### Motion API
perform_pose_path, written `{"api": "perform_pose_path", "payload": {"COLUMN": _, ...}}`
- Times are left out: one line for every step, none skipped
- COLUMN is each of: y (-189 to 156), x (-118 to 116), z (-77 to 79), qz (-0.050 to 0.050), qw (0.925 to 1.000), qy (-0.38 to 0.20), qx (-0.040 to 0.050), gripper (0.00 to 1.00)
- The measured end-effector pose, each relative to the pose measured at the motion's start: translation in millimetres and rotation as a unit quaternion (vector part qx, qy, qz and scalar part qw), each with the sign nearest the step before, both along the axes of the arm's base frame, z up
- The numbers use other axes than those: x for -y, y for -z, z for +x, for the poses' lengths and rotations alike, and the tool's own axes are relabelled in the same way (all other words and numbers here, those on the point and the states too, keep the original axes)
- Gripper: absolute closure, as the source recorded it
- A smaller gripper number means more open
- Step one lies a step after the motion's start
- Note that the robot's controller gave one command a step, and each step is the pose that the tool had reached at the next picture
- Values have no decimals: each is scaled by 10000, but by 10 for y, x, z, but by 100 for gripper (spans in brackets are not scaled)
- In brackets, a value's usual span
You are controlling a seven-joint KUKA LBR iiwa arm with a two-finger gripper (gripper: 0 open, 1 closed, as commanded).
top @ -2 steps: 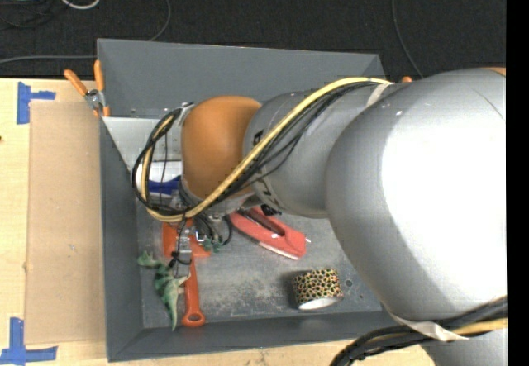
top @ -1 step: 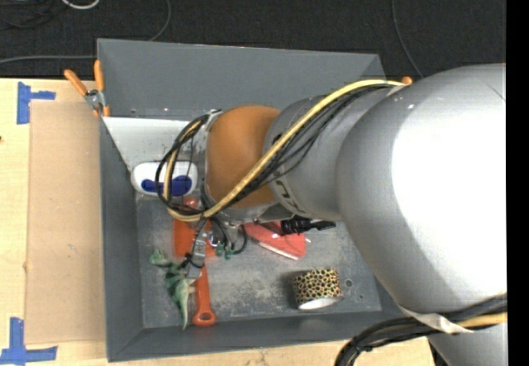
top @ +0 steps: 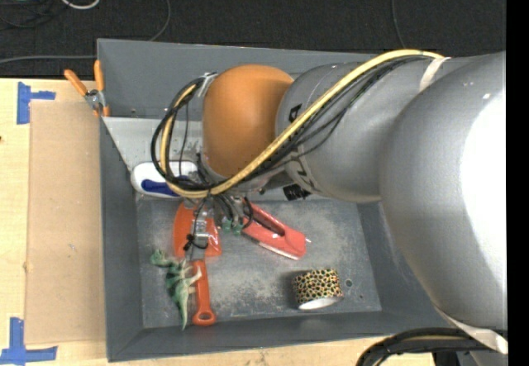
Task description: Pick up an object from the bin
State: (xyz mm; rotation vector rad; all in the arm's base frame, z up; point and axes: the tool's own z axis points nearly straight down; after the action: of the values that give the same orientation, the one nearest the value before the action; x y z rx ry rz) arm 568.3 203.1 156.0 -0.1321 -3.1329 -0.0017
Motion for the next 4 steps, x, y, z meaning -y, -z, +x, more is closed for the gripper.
{"api": "perform_pose_path", "payload": {"y": 785, "x": 187, "z": -113, "qz": 1, "qw": 9969, "qy": 788, "qx": 4, "gripper": 0}}
{"api": "perform_pose_path", "payload": {"y": 701, "x": 111, "z": -198, "qz": 17, "qw": 9985, "qy": -544, "qx": 60, "gripper": 0}}
{"api": "perform_pose_path", "payload": {"y": 799, "x": 128, "z": -161, "qz": 3, "qw": 9992, "qy": 396, "qx": -40, "gripper": 0}}
{"api": "perform_pose_path", "payload": {"y": -51, "x": 131, "z": -119, "qz": 4, "qw": 10000, "qy": 51, "qx": -13, "gripper": 0}}
